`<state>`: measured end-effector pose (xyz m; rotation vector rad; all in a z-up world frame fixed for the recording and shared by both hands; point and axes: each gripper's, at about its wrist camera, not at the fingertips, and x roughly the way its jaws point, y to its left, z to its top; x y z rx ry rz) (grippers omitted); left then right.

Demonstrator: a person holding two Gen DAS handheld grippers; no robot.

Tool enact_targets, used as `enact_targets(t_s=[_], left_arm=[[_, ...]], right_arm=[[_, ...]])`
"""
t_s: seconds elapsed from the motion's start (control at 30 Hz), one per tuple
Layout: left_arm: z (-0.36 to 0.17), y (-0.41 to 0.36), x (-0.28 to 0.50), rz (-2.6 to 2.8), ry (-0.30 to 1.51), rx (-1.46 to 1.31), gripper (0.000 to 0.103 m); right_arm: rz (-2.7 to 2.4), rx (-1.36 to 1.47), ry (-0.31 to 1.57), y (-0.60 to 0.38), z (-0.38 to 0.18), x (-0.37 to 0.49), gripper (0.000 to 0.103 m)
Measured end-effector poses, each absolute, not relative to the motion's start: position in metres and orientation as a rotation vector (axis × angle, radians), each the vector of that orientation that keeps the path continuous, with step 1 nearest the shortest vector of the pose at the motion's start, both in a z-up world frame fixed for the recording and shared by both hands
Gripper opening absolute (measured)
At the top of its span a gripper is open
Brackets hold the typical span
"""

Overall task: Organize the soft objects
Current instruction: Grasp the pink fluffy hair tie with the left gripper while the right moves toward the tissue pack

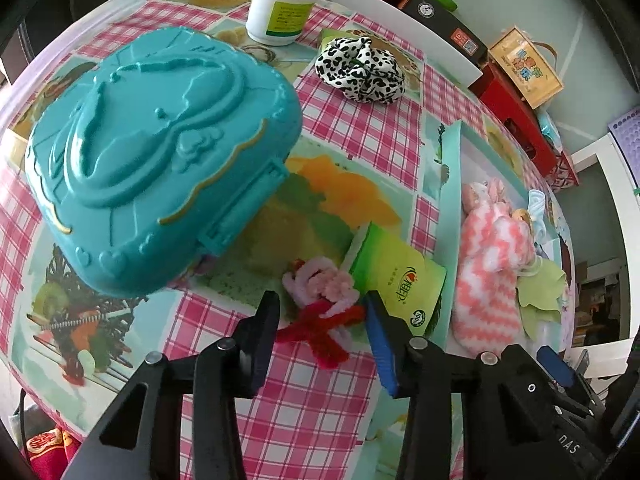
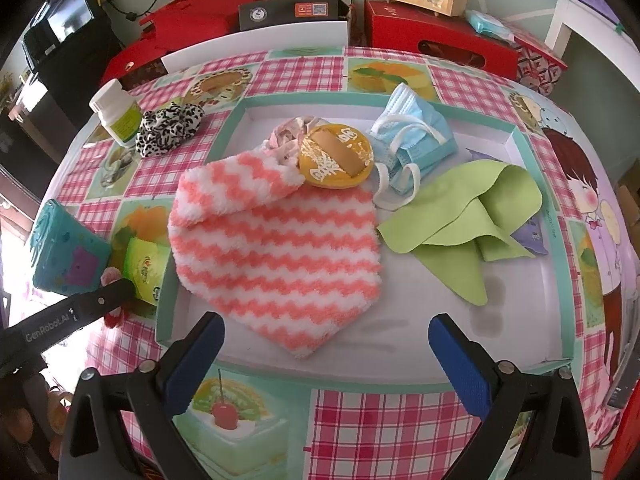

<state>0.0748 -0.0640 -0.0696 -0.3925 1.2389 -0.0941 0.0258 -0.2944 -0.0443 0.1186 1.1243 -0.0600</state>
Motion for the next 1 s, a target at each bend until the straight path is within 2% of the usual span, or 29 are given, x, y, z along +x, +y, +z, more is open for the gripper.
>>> enact_targets(t_s=[0.13,0.57,1.0], left_arm=[[-0.070,-0.063,0.074,-0.103,1.243,-0.402,0.044],[-0.073,-0.061,0.071,-0.140,1.256,-0.444,0.032],[-0.068,-0.054,0.062,-0.164,1.244,-0.467,0.031]], right_arm=[[-0.059,0.121,1.123,-0.295,-0.044,0.026,0.103],[-0.060,0.120,1.125,-0.295,-0.044,0.026,0.103],[-0.016,0.072,1.061,-0.283,-0.033,0.024,0.103]])
